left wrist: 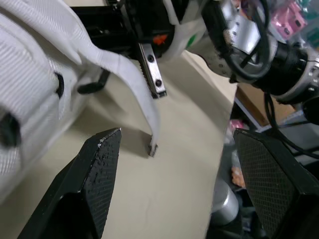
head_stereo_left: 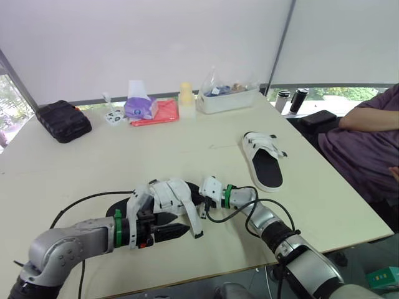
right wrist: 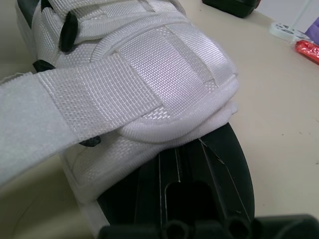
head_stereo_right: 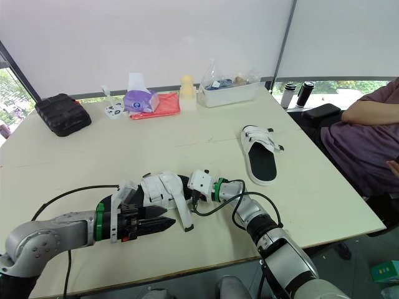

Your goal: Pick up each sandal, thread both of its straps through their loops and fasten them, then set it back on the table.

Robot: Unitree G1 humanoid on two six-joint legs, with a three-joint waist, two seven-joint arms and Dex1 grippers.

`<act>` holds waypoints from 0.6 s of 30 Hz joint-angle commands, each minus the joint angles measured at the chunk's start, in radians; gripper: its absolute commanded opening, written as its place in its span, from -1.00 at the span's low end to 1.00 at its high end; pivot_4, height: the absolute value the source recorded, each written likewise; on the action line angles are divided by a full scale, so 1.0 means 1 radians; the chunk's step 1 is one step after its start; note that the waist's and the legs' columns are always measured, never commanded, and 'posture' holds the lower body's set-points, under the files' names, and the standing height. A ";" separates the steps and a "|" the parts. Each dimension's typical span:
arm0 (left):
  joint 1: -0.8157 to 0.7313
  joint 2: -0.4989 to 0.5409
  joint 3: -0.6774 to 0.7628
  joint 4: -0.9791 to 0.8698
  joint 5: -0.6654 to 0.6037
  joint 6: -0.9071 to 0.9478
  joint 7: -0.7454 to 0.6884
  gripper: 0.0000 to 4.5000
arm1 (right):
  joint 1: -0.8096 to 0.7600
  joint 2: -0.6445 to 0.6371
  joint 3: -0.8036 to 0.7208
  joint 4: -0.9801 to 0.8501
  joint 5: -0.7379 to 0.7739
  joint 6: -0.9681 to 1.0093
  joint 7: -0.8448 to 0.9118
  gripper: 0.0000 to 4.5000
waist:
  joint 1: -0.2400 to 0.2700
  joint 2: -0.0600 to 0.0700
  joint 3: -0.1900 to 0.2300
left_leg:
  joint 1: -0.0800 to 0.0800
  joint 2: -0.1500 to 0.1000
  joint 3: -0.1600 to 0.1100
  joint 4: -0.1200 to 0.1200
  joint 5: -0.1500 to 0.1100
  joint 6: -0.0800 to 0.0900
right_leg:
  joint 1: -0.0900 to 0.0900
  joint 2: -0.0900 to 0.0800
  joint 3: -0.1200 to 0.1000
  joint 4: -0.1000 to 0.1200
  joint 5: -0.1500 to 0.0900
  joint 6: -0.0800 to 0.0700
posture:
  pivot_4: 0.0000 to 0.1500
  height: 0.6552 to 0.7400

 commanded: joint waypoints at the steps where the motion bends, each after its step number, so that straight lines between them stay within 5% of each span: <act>1: -0.051 -0.037 -0.037 0.036 0.038 0.005 0.005 0.63 | 0.084 -0.058 0.048 0.253 -0.139 0.119 -0.031 -1.00 | 0.001 0.000 0.000 | 0.000 0.000 0.000 0.000 0.000 0.000 | 0.000 0.000 0.000 0.000 0.000 0.000 | 1.00 1.00; 6: -0.114 -0.119 -0.086 0.118 0.094 -0.009 0.003 0.63 | 0.092 -0.053 0.048 0.247 -0.139 0.122 -0.038 -1.00 | 0.001 0.001 0.000 | 0.001 -0.001 0.000 -0.001 0.000 0.000 | 0.001 0.000 0.001 0.001 0.000 0.000 | 1.00 1.00; 9: -0.132 -0.169 -0.090 0.147 0.115 -0.018 0.007 0.28 | 0.096 -0.052 0.048 0.243 -0.138 0.123 -0.041 -1.00 | 0.001 0.001 0.000 | 0.001 -0.001 0.000 -0.001 0.000 0.000 | 0.002 0.000 0.002 0.002 0.000 0.000 | 1.00 1.00; 15: -0.128 -0.236 -0.082 0.169 0.170 -0.047 0.027 -0.97 | 0.101 -0.058 0.046 0.238 -0.137 0.121 -0.042 -1.00 | 0.003 0.001 -0.001 | 0.002 -0.002 0.000 -0.001 0.000 0.000 | 0.004 0.000 0.003 0.002 0.000 0.000 | 1.00 1.00; 18: -0.126 -0.239 -0.063 0.160 0.175 -0.044 0.026 -0.97 | 0.102 -0.060 0.046 0.237 -0.139 0.120 -0.042 -1.00 | 0.003 0.001 -0.001 | 0.002 -0.002 0.000 -0.001 0.000 0.000 | 0.003 0.000 0.003 0.002 0.000 0.000 | 1.00 1.00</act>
